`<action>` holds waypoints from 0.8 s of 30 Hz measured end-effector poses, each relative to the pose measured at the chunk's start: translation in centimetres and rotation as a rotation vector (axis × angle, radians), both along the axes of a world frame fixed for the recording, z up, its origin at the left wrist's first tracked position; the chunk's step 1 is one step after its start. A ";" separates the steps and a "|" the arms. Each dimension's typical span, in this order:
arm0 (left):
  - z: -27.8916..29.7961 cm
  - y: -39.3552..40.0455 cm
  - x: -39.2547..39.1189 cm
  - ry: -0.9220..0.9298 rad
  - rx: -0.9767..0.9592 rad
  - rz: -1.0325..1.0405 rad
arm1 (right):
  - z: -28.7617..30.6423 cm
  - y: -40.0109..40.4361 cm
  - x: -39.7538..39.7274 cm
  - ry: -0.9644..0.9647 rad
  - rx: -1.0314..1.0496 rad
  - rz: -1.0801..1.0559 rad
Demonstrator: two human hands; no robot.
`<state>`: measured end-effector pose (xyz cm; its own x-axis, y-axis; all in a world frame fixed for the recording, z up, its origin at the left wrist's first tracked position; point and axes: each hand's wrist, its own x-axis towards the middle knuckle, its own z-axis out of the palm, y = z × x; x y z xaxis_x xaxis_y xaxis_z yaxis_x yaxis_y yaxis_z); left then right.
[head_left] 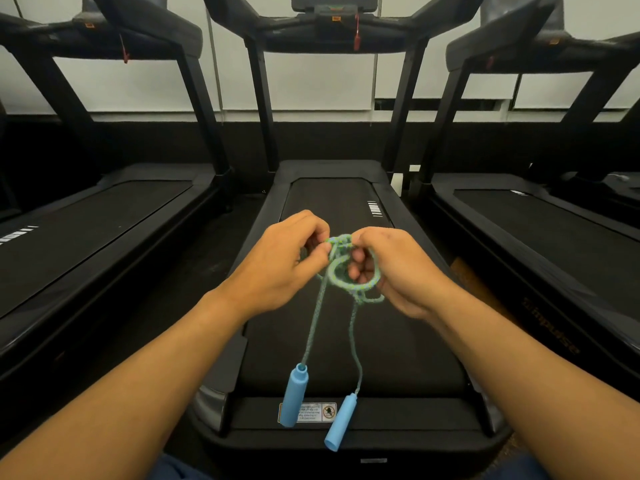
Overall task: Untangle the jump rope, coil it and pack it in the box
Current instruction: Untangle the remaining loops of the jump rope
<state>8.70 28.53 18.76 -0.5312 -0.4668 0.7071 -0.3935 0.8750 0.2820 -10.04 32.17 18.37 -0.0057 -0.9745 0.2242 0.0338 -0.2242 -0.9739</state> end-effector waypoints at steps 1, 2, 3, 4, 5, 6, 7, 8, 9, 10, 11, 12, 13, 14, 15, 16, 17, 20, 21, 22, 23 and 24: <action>0.0 -0.2 0.2 0.061 0.029 0.014 | 0.2 -0.1 -0.4 -0.122 0.067 0.022; 0.1 -0.4 0.6 0.143 0.080 0.031 | 0.5 -0.1 -1.0 -0.216 0.114 0.028; 0.2 -0.7 1.0 0.224 0.142 0.039 | 0.5 -0.2 -1.5 -0.238 0.130 0.016; 0.2 -0.8 1.3 0.272 0.194 0.033 | 0.5 -0.1 -1.9 -0.177 0.109 -0.008; 0.3 -0.8 1.4 0.275 0.219 0.013 | 0.3 -0.2 -2.1 -0.063 0.063 -0.033; 0.2 -0.6 1.2 0.235 0.225 -0.010 | 0.0 -0.2 -1.9 0.064 0.011 -0.049; 0.1 -0.3 0.9 0.177 0.218 -0.032 | -0.3 -0.3 -1.7 0.164 -0.030 -0.060; 0.0 -0.1 0.5 0.127 0.212 -0.050 | -0.6 -0.3 -1.4 0.218 -0.055 -0.064; -0.1 0.1 0.1 0.100 0.212 -0.066 | -0.7 -0.4 -1.3 0.234 -0.075 -0.053; -0.2 0.2 -0.1 0.088 0.213 -0.076 | -0.5 -0.4 -1.3 0.241 -0.097 -0.019; -0.2 0.2 -0.2 0.083 0.211 -0.081 | -0.4 -0.3 -1.5 0.258 -0.121 0.029; -0.3 0.2 -0.2 0.080 0.207 -0.084 | -0.4 -0.2 -1.7 0.290 -0.142 0.079; -0.4 0.2 -0.1 0.074 0.203 -0.089 | -0.4 -0.2 -1.9 0.331 -0.156 0.114; -0.5 0.2 0.0 0.061 0.198 -0.098 | -0.4 -0.1 -2.0 0.359 -0.163 0.134; -0.6 0.2 0.1 0.043 0.187 -0.106 | -0.4 -0.1 -2.0 0.366 -0.165 0.142; -0.7 0.2 0.1 0.026 0.164 -0.109 | -0.4 -0.2 -2.1 0.357 -0.160 0.149; -0.7 0.2 0.1 0.015 0.130 -0.107 | -0.4 -0.3 -2.2 0.344 -0.150 0.161; -0.6 -0.2 0.4 -0.017 0.037 -0.105 | 0.0 -0.3 -2.4 0.350 -0.106 0.193; -0.6 -0.4 0.5 -0.023 0.015 -0.096 | 0.1 -0.3 -2.6 0.361 -0.093 0.198; -0.6 -0.7 0.6 -0.020 -0.001 -0.080 | 0.2 -0.2 -2.7 0.374 -0.082 0.198; -0.7 -0.9 0.7 -0.012 -0.012 -0.065 | 0.4 -0.1 -2.7 0.393 -0.070 0.188; -0.7 -1.0 0.7 -0.007 -0.019 -0.057 | 0.4 -0.1 -2.6 0.414 -0.060 0.167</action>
<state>9.40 27.54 18.10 -0.5614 -0.4218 0.7120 -0.3443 0.9014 0.2626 -12.61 32.06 18.80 0.2528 -0.9396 0.2308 -0.3154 -0.3055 -0.8985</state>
